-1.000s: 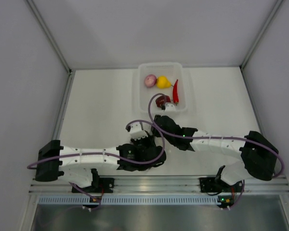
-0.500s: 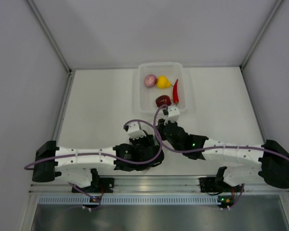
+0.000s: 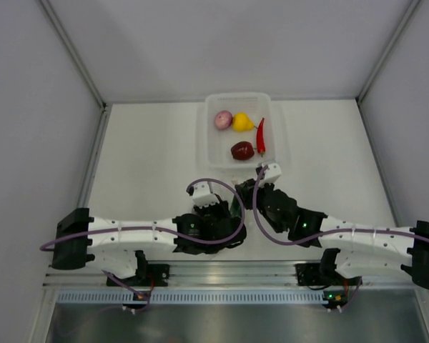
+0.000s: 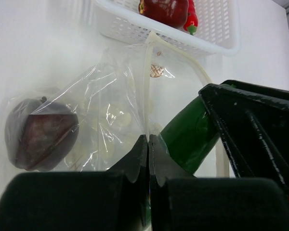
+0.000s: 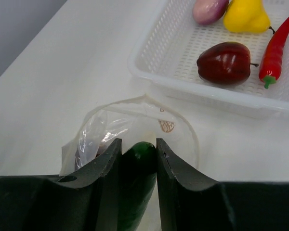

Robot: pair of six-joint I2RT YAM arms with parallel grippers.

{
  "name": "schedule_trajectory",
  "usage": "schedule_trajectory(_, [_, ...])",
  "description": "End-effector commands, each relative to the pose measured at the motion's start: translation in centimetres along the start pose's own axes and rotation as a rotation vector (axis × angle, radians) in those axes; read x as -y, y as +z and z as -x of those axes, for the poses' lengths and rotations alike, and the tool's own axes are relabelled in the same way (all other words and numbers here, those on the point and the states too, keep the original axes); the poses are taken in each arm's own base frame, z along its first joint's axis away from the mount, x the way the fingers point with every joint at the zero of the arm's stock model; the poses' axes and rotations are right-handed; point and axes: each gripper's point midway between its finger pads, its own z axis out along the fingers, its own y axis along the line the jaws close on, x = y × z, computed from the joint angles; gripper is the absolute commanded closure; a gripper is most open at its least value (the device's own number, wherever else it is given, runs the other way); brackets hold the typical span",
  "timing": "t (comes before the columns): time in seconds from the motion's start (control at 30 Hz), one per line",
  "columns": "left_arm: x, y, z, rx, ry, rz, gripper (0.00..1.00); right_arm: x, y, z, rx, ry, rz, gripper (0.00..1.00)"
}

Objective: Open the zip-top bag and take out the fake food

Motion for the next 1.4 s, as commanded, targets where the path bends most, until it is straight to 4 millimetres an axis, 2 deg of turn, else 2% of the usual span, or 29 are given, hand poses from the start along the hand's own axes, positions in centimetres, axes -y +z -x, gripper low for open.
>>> schedule_trajectory(0.0, [1.3,-0.1,0.9,0.019,-0.026,-0.012,1.0,-1.3,-0.6,3.9,0.133,0.046,0.045,1.0])
schedule_trajectory(0.27, [1.2,-0.2,0.6,0.001,-0.025,-0.016,1.0,-0.2,-0.2,7.8,0.211,-0.003,-0.051,1.0])
schedule_trajectory(0.47, [0.6,-0.1,0.6,0.006,-0.02,-0.01,1.0,1.4,0.0,12.3,0.273,-0.003,-0.092,1.0])
schedule_trajectory(0.57, [0.2,0.0,0.6,0.014,-0.013,-0.004,1.0,1.5,-0.1,14.3,0.286,-0.005,-0.079,1.0])
schedule_trajectory(0.6, [0.1,0.0,0.6,0.014,-0.013,-0.002,1.0,2.0,-0.2,15.5,0.304,0.005,-0.091,1.0])
schedule_trajectory(0.67, [-0.2,0.1,0.6,0.012,-0.012,0.003,1.0,2.5,-0.2,16.6,0.314,-0.01,-0.095,1.0])
schedule_trajectory(0.7, [-0.2,0.1,0.7,0.013,-0.02,0.001,1.0,3.3,-0.1,18.1,0.337,-0.007,-0.119,1.0])
schedule_trajectory(0.77, [-0.4,0.1,0.7,0.011,-0.019,0.002,1.0,4.1,0.4,19.1,0.33,-0.035,-0.124,1.0])
schedule_trajectory(0.8, [-0.4,0.0,0.8,0.009,-0.021,-0.001,1.0,5.5,1.2,20.3,0.34,-0.043,-0.162,1.0])
schedule_trajectory(0.87, [-0.3,-0.1,1.0,0.008,-0.025,-0.006,1.0,6.7,2.4,20.8,0.326,-0.084,-0.187,1.0])
schedule_trajectory(0.9, [-0.3,-0.2,1.0,0.007,-0.023,-0.008,1.0,8.4,3.9,21.2,0.314,-0.097,-0.23,1.0])
schedule_trajectory(0.93, [-0.3,-0.3,1.3,0.007,-0.028,-0.012,1.0,8.8,4.8,21.2,0.302,-0.108,-0.214,1.0])
schedule_trajectory(0.97, [-0.3,-0.4,1.5,0.008,-0.025,-0.015,1.0,9.9,6.4,20.5,0.278,-0.116,-0.235,1.0])
schedule_trajectory(1.0, [-0.2,-0.5,1.6,0.006,-0.029,-0.02,1.0,12.1,7.1,21.4,0.286,-0.119,-0.279,1.0])
schedule_trajectory(1.03, [-0.2,-0.6,2.0,0.01,-0.032,-0.024,1.0,13.0,7.9,21.3,0.275,-0.144,-0.29,1.0])
schedule_trajectory(1.07, [-0.1,-0.7,2.1,0.008,-0.027,-0.028,1.0,14.5,9.6,21.3,0.257,-0.165,-0.309,1.0])
schedule_trajectory(1.13, [-0.1,-0.9,2.3,0.006,-0.027,-0.034,1.0,15.7,11.3,21.0,0.224,-0.231,-0.322,1.0])
schedule_trajectory(1.17, [0.0,-1.0,2.7,0.009,-0.029,-0.039,1.0,16.3,13.2,19.6,0.177,-0.26,-0.311,1.0])
schedule_trajectory(1.2, [0.0,-1.1,2.7,0.006,-0.028,-0.041,1.0,16.7,13.9,20.4,0.186,-0.279,-0.317,1.0])
schedule_trajectory(1.3, [-0.1,-1.2,3.1,0.01,-0.03,-0.046,1.0,17.2,17.0,19.2,0.131,-0.354,-0.312,1.0])
schedule_trajectory(1.37, [-0.1,-1.3,3.1,0.009,-0.025,-0.048,1.0,17.4,18.2,18.7,0.112,-0.378,-0.303,1.0])
